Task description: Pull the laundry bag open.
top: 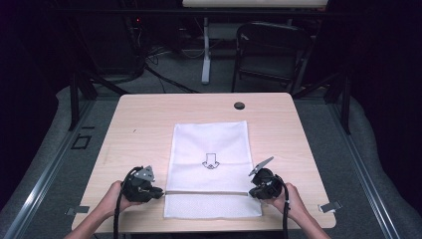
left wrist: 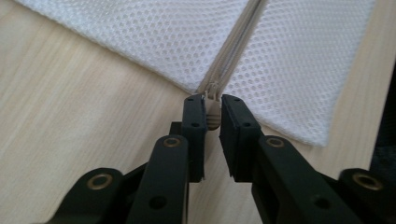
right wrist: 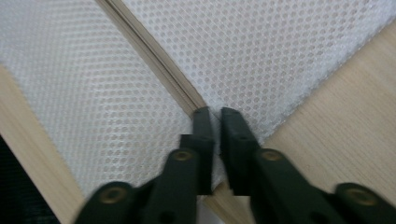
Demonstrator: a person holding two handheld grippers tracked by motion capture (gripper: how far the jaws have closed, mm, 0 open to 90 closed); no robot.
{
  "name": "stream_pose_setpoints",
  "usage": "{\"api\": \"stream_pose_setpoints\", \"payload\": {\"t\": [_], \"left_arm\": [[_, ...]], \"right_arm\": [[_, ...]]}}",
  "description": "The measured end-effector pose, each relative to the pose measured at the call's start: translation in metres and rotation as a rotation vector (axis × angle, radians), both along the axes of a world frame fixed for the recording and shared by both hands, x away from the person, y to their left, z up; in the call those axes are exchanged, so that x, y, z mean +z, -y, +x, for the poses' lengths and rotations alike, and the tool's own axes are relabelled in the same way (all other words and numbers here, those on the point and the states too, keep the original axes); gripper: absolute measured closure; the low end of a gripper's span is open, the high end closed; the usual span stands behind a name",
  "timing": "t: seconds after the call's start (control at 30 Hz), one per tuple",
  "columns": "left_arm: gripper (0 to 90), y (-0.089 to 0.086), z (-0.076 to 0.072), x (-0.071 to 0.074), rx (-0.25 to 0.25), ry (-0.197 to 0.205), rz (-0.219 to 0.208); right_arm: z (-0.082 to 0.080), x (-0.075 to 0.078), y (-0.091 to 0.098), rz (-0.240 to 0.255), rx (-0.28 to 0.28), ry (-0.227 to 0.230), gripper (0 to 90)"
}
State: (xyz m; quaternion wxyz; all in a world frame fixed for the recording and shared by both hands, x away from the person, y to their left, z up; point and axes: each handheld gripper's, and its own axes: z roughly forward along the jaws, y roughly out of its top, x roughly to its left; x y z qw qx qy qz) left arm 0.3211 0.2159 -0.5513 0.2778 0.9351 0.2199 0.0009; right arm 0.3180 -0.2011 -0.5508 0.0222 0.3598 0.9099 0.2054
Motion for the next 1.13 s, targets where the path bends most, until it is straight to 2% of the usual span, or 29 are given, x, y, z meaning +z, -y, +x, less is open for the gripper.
{"api": "stream_pose_setpoints", "payload": {"t": [0.07, 0.1, 0.17, 0.27, 0.33, 0.4, 0.47, 0.53, 0.57, 0.63, 0.7, 0.83, 0.9, 1.0, 1.03, 1.1, 1.13], "left_arm": [[67.6, 0.000, 0.001, 0.002, 0.010, -0.017, -0.004], [63.6, 0.000, 0.001, 0.004, 0.019, -0.014, -0.005], [53.3, -0.002, 0.002, 0.007, 0.050, -0.022, -0.017], [42.2, -0.005, 0.003, 0.014, 0.090, -0.018, -0.019], [36.1, -0.005, 0.001, 0.019, 0.120, -0.007, -0.021], [26.8, -0.005, -0.001, 0.025, 0.150, 0.002, -0.021], [17.5, -0.005, -0.004, 0.030, 0.184, 0.006, -0.023], [14.7, -0.006, -0.007, 0.036, 0.213, 0.017, -0.028], [13.3, -0.006, -0.009, 0.038, 0.227, 0.021, -0.020], [9.4, -0.007, -0.013, 0.042, 0.260, 0.035, -0.008], [7.2, -0.008, -0.018, 0.044, 0.292, 0.045, 0.009], [4.4, -0.014, -0.026, 0.047, 0.355, 0.052, 0.002], [3.2, -0.017, -0.028, 0.047, 0.392, 0.060, 0.014], [1.5, -0.022, -0.030, 0.046, 0.437, 0.058, 0.007], [0.7, -0.023, -0.030, 0.045, 0.449, 0.063, 0.012], [0.3, -0.025, -0.028, 0.039, 0.454, 0.071, 0.042], [0.3, -0.026, -0.026, 0.036, 0.452, 0.073, 0.058]], "right_arm": [[-0.001, 0.004, -0.001, 0.007, 0.017, 0.019, 78.9], [-0.002, 0.006, -0.002, -0.010, 0.016, 0.031, 76.1], [-0.002, 0.009, -0.002, -0.005, 0.012, 0.033, 71.2], [-0.003, 0.013, -0.001, 0.008, -0.008, 0.048, 59.8], [-0.004, 0.018, 0.002, 0.001, -0.014, 0.062, 48.2], [-0.006, 0.024, 0.004, 0.016, -0.023, 0.068, 40.1], [-0.008, 0.029, 0.005, 0.003, -0.022, 0.086, 32.4], [-0.011, 0.034, 0.007, -0.028, -0.028, 0.110, 26.4], [-0.012, 0.036, 0.010, -0.024, -0.023, 0.115, 23.4], [-0.015, 0.040, 0.016, -0.010, -0.047, 0.115, 16.2], [-0.019, 0.042, 0.025, 0.014, -0.077, 0.117, 14.1], [-0.027, 0.043, 0.045, 0.035, -0.138, 0.117, 8.9], [-0.032, 0.041, 0.054, 0.049, -0.164, 0.121, 7.8], [-0.037, 0.037, 0.063, 0.047, -0.179, 0.118, 5.6], [-0.037, 0.037, 0.065, 0.030, -0.178, 0.119, 4.8], [-0.035, 0.035, 0.066, 0.033, -0.181, 0.114, 3.3], [-0.034, 0.035, 0.067, 0.019, -0.177, 0.113, 2.8]]}}
